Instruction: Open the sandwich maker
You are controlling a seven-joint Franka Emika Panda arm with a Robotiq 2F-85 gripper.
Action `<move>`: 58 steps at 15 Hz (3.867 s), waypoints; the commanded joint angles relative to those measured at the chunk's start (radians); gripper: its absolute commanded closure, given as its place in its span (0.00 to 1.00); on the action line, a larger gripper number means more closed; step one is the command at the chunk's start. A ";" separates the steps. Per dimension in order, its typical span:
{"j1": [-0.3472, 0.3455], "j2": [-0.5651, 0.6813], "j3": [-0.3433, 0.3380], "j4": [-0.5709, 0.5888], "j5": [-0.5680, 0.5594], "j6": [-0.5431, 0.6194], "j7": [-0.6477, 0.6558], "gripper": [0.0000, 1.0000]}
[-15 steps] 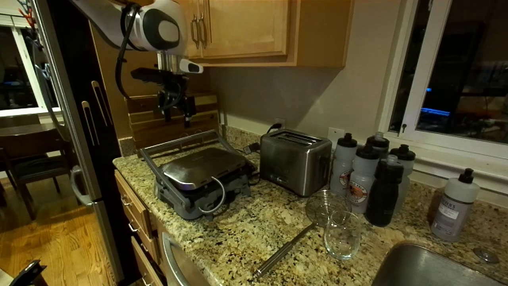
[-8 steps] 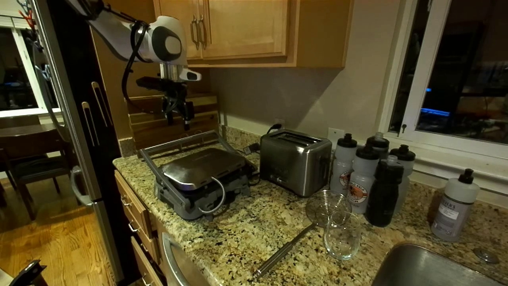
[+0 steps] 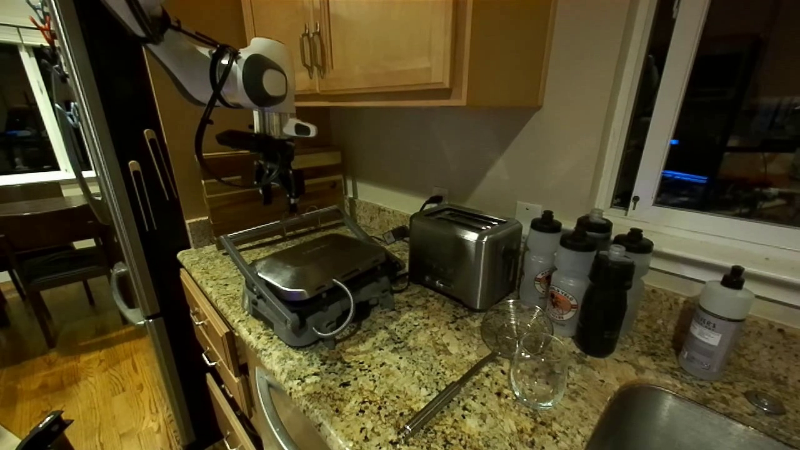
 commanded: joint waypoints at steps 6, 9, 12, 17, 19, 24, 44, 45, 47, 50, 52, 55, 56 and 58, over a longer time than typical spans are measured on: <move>0.068 0.141 -0.033 0.096 -0.051 0.024 0.050 0.00; 0.079 0.200 -0.046 0.129 -0.084 0.016 0.041 0.00; 0.083 0.249 -0.052 0.168 -0.073 0.024 0.043 0.00; 0.088 0.257 -0.063 0.215 -0.067 0.056 0.053 0.40; 0.085 0.256 -0.063 0.228 -0.060 0.068 0.053 0.54; 0.063 0.253 -0.052 0.223 -0.013 0.089 0.033 0.85; -0.007 0.076 -0.041 0.086 0.087 0.072 -0.138 0.95; -0.016 0.047 -0.047 0.065 0.090 0.068 -0.141 0.95; -0.035 -0.007 -0.055 0.031 0.096 0.052 -0.155 0.95; -0.068 -0.078 -0.068 -0.015 0.109 0.037 -0.161 0.95; -0.090 -0.116 -0.080 -0.042 0.120 0.030 -0.158 0.95; -0.115 -0.162 -0.096 -0.075 0.133 0.024 -0.157 0.95; -0.124 -0.173 -0.102 -0.085 0.138 0.023 -0.160 0.95; -0.140 -0.193 -0.114 -0.102 0.159 0.022 -0.172 0.95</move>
